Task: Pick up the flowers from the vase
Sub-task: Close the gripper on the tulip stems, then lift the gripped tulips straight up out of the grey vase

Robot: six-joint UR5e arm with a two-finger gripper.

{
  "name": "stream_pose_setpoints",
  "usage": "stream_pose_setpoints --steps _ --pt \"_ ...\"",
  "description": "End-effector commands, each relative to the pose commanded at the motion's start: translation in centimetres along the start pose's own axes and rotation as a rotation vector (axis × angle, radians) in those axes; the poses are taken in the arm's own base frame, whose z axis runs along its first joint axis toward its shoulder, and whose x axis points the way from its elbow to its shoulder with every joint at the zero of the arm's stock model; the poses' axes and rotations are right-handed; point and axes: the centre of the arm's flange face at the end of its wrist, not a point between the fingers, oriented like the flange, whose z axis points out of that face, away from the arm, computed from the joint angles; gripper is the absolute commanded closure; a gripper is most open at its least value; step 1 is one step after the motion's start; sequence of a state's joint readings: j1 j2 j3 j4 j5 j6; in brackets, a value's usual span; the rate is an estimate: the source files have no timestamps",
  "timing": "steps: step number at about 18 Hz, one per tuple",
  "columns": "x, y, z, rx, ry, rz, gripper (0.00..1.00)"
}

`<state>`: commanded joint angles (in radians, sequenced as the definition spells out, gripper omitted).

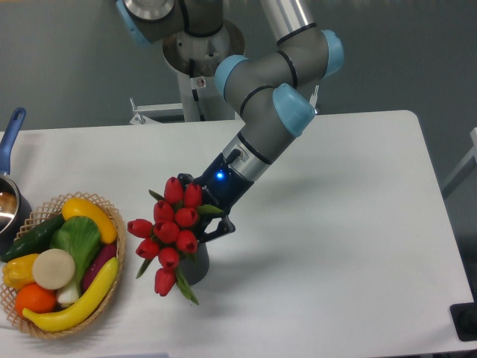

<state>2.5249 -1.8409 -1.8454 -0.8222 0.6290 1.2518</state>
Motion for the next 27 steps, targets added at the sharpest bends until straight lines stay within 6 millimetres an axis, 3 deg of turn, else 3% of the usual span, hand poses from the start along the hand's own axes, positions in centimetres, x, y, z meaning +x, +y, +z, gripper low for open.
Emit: stream_pose_setpoints --steps 11,18,20,27 --pt "1.4 -3.9 -5.0 0.105 -0.047 -0.143 0.56" --pt "0.9 -5.6 -9.8 0.211 -0.085 -0.195 0.56" --pt "1.0 -5.8 -10.3 0.215 -0.093 -0.189 0.56" --pt "-0.7 -7.3 -15.1 0.32 -0.122 -0.223 0.56"
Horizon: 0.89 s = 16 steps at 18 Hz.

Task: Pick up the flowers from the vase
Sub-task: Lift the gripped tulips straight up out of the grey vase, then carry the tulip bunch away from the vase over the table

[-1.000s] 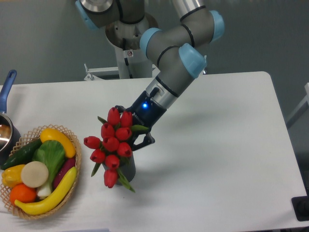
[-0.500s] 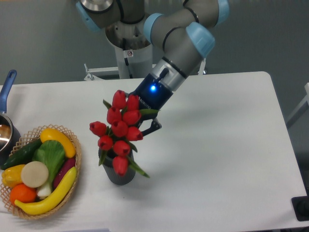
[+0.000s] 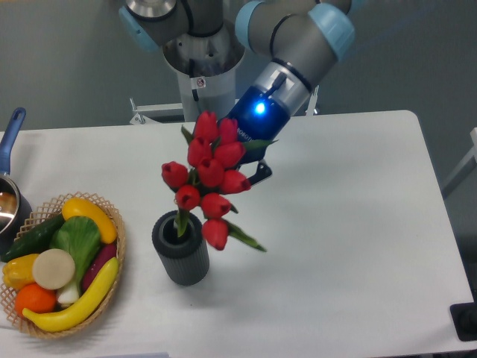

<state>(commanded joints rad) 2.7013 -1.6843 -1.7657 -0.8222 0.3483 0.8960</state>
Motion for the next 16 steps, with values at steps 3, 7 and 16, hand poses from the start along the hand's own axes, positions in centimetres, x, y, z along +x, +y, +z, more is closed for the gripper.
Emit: stream_pose_setpoints --steps 3,7,16 --pt "-0.1 -0.2 -0.3 0.015 0.004 -0.007 0.56" --pt "-0.4 -0.5 -1.2 0.04 0.004 -0.009 0.56" --pt "-2.4 -2.5 -5.1 0.08 -0.055 -0.022 0.56"
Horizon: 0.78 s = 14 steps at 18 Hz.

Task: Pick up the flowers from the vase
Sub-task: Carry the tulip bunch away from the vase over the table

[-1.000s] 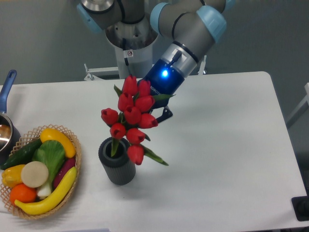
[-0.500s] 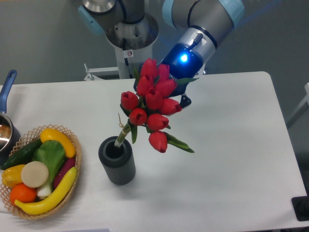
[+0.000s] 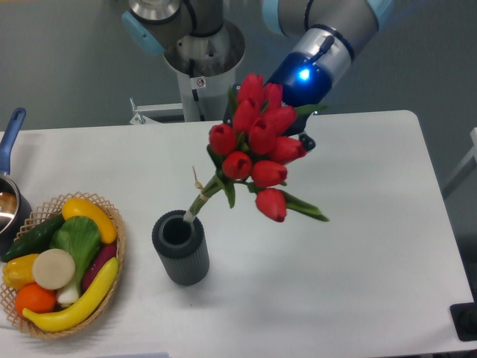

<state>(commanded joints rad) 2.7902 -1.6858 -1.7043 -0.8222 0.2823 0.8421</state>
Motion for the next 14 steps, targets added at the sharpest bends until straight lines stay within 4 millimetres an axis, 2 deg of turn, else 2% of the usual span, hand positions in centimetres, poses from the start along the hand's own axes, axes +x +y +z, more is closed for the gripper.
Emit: stream_pose_setpoints --steps 3,6,11,14 --pt "-1.3 -0.1 -1.1 0.001 -0.027 0.003 0.56" --pt "-4.3 1.3 -1.8 -0.003 -0.048 -0.005 0.56" --pt "-6.5 2.4 -4.0 0.002 -0.091 0.002 0.56" --pt "-7.3 3.1 -4.0 -0.002 -0.093 0.013 0.56"
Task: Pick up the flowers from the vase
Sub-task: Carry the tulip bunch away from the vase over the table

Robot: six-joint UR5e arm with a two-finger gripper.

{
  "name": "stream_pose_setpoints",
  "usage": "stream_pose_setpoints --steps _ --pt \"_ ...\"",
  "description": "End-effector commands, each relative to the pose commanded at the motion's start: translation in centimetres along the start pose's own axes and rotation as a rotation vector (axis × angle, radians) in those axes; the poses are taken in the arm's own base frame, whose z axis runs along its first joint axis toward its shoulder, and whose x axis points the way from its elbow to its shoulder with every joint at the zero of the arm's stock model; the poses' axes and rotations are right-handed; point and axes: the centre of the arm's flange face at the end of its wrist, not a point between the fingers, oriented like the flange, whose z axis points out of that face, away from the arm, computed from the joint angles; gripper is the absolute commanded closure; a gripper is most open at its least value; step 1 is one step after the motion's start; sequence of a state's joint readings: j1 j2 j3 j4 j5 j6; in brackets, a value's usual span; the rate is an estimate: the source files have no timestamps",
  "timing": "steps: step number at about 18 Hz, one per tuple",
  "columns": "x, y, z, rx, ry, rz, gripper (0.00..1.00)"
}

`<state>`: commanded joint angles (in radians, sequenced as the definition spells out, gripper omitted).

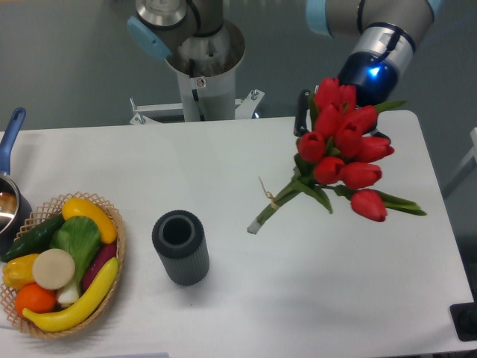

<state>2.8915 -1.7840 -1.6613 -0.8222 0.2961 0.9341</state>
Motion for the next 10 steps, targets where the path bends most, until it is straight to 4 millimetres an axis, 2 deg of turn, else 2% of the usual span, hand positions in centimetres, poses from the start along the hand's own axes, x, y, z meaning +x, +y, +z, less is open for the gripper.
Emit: stream_pose_setpoints --steps 2,7,10 --pt "-0.6 0.2 -0.9 0.003 -0.017 0.001 0.56" --pt "-0.7 0.3 -1.1 0.003 -0.02 0.001 0.56" --pt "-1.1 0.9 -2.0 0.006 -0.036 -0.016 0.56"
